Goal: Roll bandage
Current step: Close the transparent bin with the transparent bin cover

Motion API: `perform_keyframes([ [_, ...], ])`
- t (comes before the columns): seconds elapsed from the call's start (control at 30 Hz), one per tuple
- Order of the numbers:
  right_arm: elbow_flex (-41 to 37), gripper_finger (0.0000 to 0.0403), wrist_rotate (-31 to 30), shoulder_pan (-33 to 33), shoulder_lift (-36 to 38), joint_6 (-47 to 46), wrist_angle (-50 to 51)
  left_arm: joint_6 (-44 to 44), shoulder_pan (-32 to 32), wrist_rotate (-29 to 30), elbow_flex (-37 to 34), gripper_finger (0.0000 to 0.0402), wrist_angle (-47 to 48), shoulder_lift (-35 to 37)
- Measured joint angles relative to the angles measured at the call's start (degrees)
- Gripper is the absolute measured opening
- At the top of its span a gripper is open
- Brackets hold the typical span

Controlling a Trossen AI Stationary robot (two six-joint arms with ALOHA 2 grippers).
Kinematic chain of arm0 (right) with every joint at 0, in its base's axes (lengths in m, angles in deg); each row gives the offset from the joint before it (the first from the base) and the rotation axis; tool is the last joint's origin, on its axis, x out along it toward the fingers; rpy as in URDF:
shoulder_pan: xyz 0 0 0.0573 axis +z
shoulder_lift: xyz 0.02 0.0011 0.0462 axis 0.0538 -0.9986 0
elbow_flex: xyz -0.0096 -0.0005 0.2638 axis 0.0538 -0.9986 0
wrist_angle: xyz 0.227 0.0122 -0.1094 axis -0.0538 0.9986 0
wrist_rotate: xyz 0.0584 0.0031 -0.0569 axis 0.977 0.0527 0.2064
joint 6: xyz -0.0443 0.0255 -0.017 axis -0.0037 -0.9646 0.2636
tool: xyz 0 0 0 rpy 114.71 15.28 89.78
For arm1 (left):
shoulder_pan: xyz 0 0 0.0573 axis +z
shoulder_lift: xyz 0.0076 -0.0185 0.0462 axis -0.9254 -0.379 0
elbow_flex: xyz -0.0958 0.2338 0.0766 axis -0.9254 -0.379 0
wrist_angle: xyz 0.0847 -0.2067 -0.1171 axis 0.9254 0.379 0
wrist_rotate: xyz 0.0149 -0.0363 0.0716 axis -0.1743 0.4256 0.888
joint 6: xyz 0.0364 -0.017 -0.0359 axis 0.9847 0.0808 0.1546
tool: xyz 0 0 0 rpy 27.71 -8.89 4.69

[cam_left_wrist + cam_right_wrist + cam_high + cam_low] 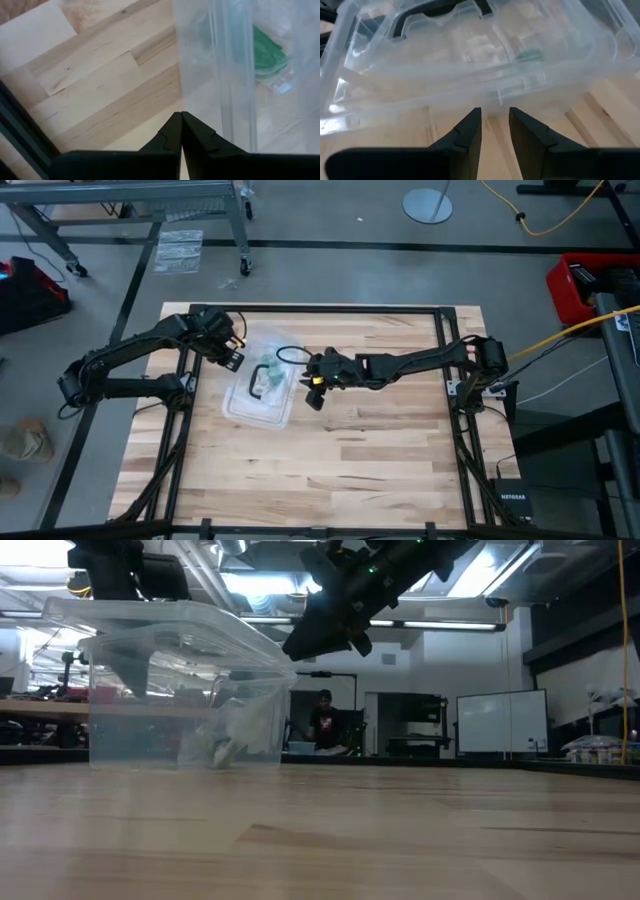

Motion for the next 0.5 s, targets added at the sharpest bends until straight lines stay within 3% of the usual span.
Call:
perform_keyframes([
  [0.27,0.02,0.0104,1.44,0.18,0.00,-4.85,9.11,-0.06,0.04,0.00,0.02,0.0000,3.56,0.00],
  [0.4,0.02,0.0104,5.03,2.05,0.00,-5.31,9.96,-0.03,0.02,0.00,0.02,0.0000,6.34,0.02],
  [0.5,0.02,0.0104,4.36,4.49,0.00,-5.30,9.73,0.10,0.02,0.00,0.02,0.0000,7.16,0.02],
])
